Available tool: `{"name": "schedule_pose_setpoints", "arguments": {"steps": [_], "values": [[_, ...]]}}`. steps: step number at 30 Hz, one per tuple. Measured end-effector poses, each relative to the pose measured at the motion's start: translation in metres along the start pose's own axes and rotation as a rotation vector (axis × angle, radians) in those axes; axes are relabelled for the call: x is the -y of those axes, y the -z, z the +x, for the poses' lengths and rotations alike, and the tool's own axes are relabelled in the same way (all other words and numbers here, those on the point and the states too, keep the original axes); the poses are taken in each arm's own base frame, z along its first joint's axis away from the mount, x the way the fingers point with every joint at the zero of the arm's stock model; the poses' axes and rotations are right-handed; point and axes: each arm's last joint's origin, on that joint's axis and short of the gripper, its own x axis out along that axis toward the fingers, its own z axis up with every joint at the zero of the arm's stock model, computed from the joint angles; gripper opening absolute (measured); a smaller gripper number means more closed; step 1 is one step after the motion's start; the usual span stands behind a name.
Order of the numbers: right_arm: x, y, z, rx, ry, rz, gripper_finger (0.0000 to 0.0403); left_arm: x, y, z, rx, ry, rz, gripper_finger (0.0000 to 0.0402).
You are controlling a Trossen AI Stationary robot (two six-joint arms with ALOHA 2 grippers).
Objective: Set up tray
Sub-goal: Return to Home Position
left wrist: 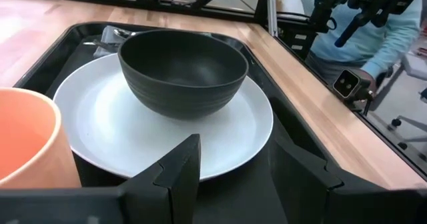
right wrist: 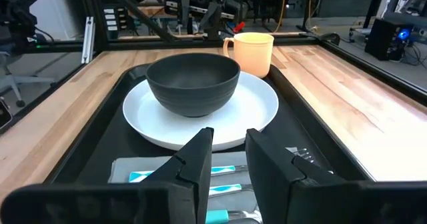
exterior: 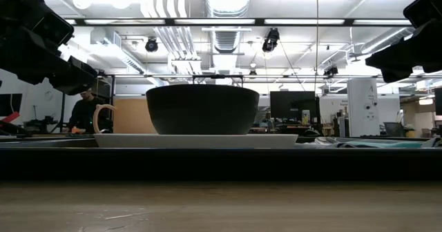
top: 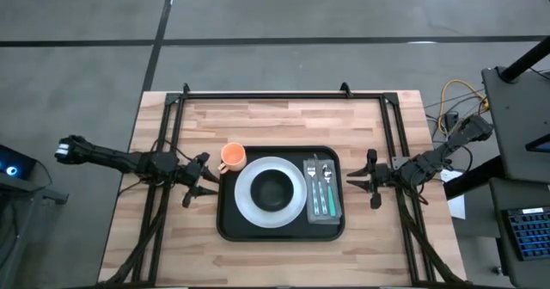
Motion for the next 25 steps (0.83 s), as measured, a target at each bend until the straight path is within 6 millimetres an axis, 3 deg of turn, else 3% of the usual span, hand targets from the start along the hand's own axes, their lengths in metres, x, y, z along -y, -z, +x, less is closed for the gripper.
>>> {"name": "schedule_pose_setpoints", "arguments": {"steps": [10, 25], "values": [[0.0, 0.0001, 0.0, 0.0, 0.0, -0.003, 0.0068, 0.0001, -0.0001, -0.0001, 0.001, 0.001, 0.0, 0.0158], [0.0, 0.0001, 0.0, 0.0, 0.0, -0.004, 0.0085, 0.0, -0.0001, -0.0001, 0.001, 0.0, 0.0, 0.0158]]}}
